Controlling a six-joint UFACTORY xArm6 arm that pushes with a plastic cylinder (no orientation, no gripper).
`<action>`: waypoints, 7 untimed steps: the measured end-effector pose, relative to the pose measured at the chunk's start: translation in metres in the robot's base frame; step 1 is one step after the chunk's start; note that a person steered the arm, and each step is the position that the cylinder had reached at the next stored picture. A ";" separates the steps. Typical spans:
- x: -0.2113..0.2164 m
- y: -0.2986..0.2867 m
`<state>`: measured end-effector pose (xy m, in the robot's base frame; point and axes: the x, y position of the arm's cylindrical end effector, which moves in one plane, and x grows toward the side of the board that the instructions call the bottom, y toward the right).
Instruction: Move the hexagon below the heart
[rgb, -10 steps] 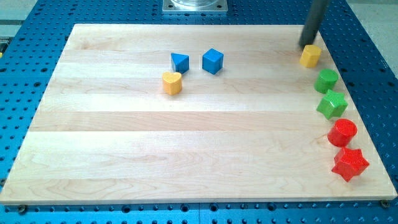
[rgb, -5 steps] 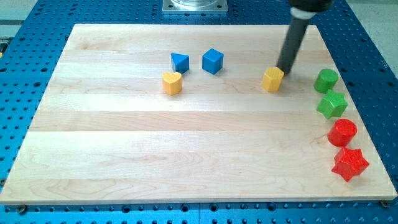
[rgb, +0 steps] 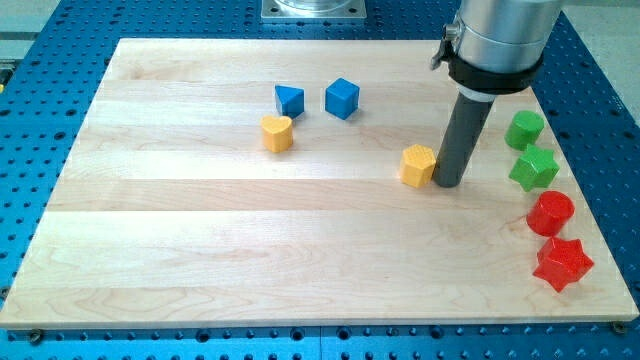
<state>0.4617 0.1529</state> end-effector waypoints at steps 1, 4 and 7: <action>0.003 -0.081; -0.056 -0.059; -0.005 -0.182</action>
<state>0.4567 -0.0289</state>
